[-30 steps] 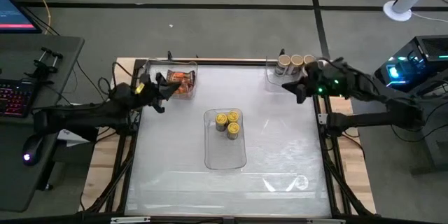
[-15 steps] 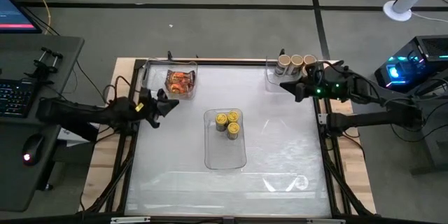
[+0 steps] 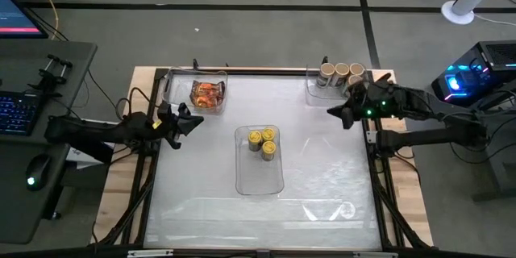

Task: Sort spices by type
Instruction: Return to Home Position

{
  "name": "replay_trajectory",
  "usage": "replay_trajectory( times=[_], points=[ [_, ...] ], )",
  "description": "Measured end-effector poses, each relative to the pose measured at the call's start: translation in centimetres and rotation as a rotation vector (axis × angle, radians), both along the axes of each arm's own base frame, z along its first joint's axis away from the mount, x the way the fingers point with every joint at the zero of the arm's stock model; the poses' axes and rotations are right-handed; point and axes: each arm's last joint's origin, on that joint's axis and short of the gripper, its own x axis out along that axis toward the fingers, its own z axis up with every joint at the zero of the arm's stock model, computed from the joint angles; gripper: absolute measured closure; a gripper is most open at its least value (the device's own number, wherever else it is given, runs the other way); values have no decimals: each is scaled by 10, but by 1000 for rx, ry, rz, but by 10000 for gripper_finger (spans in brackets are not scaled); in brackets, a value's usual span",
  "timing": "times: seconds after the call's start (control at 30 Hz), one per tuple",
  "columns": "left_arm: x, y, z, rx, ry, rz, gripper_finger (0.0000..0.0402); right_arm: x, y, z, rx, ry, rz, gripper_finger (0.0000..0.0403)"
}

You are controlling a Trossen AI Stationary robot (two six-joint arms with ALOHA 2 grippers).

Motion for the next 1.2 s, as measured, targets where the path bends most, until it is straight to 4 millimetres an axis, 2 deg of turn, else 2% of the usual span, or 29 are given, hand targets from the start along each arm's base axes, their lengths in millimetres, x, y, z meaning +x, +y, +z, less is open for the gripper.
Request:
replay_trajectory(
  times=[0.13,0.23,0.37,0.5,0.6,0.7,0.9,1.07,1.2],
  points=[
    [0,0,0,0,2,0,401,-11,7,-16,-50,20,81,403],
    [0,0,0,0,2,0,401,-26,12,-36,-72,-81,113,403],
    [0,0,0,0,3,0,401,-40,16,-76,-74,-344,119,403],
    [0,0,0,-1,3,-1,401,-37,18,-109,-187,-684,164,403],
    [0,0,0,-1,3,-1,401,-35,19,-132,-230,-810,186,403],
    [0,0,0,-1,3,-1,401,-32,19,-150,-259,-798,197,403],
    [0,0,0,-1,4,-1,401,-30,18,-165,-432,-559,235,402],
    [0,0,0,-1,6,-1,401,-30,18,-180,-427,-411,268,401],
    [0,0,-1,-1,7,-1,401,-29,18,-180,-426,-403,279,401]
  ],
)
